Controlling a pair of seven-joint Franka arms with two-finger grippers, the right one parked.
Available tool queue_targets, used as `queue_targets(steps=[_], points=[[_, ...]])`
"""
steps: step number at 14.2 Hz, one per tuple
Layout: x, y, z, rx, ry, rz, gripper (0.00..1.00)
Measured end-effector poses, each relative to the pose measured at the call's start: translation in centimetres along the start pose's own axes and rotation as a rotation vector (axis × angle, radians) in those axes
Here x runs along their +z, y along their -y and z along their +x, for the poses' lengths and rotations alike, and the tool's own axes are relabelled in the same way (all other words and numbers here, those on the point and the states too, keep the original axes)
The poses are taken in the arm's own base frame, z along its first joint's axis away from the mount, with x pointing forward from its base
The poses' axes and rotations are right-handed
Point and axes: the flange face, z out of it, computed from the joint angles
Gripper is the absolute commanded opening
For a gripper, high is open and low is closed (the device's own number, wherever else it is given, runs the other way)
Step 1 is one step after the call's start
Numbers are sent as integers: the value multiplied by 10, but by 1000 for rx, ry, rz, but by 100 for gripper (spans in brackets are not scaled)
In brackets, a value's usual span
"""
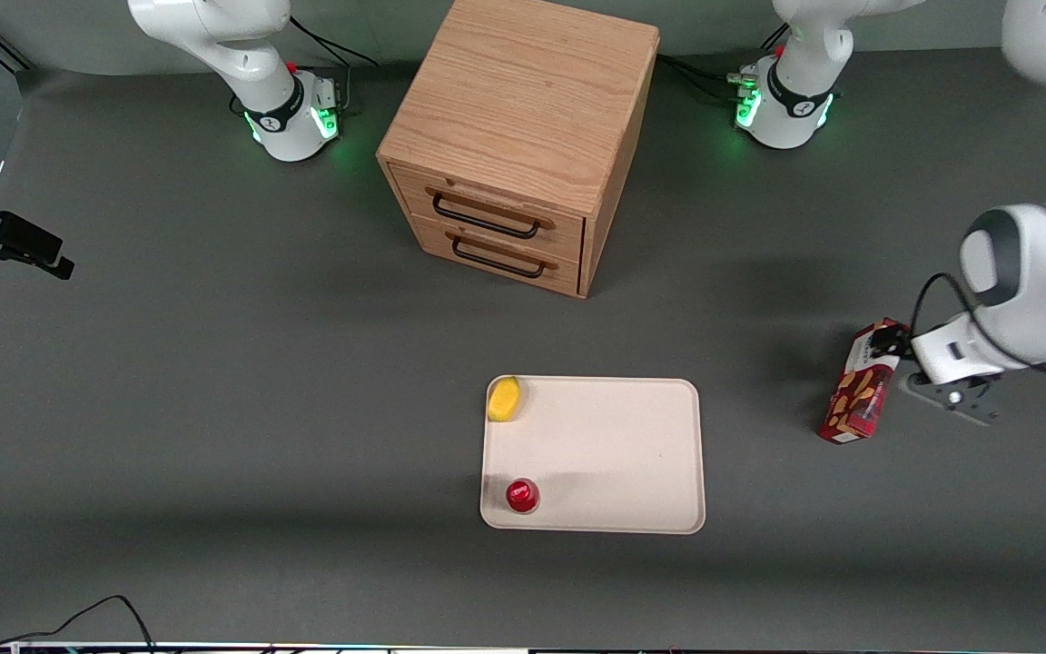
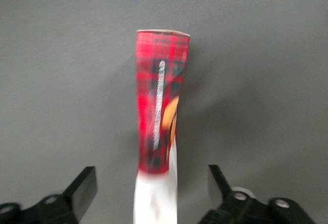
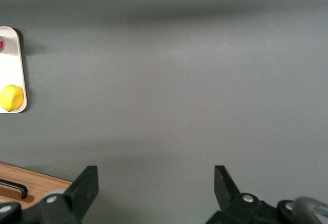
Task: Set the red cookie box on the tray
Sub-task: 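Move the left gripper down over the red plaid shortbread box, then close the left gripper on the box end and lift it upright, then carry the box over the white tray and lower it onto it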
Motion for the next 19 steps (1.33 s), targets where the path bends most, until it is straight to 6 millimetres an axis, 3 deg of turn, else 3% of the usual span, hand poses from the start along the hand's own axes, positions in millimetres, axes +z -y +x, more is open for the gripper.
queue_targets(steps=[2, 3, 5, 8, 11, 13, 15, 16, 17, 19], points=[[37, -3, -7, -17, -34, 0, 0], [41, -2, -8, -23, -40, 0, 0], [27, 3, -5, -32, -44, -2, 0], [-22, 9, 9, -43, 12, -47, 0], [-101, 6, 26, -116, 68, -89, 0], [-173, -20, 43, -216, 100, -110, 0], [-243, -69, 63, -344, 94, -112, 0], [-266, -99, 72, -401, 84, -114, 0], [-276, -130, 82, -449, 77, -119, 0], [-266, -187, 107, -513, 64, -128, 0]])
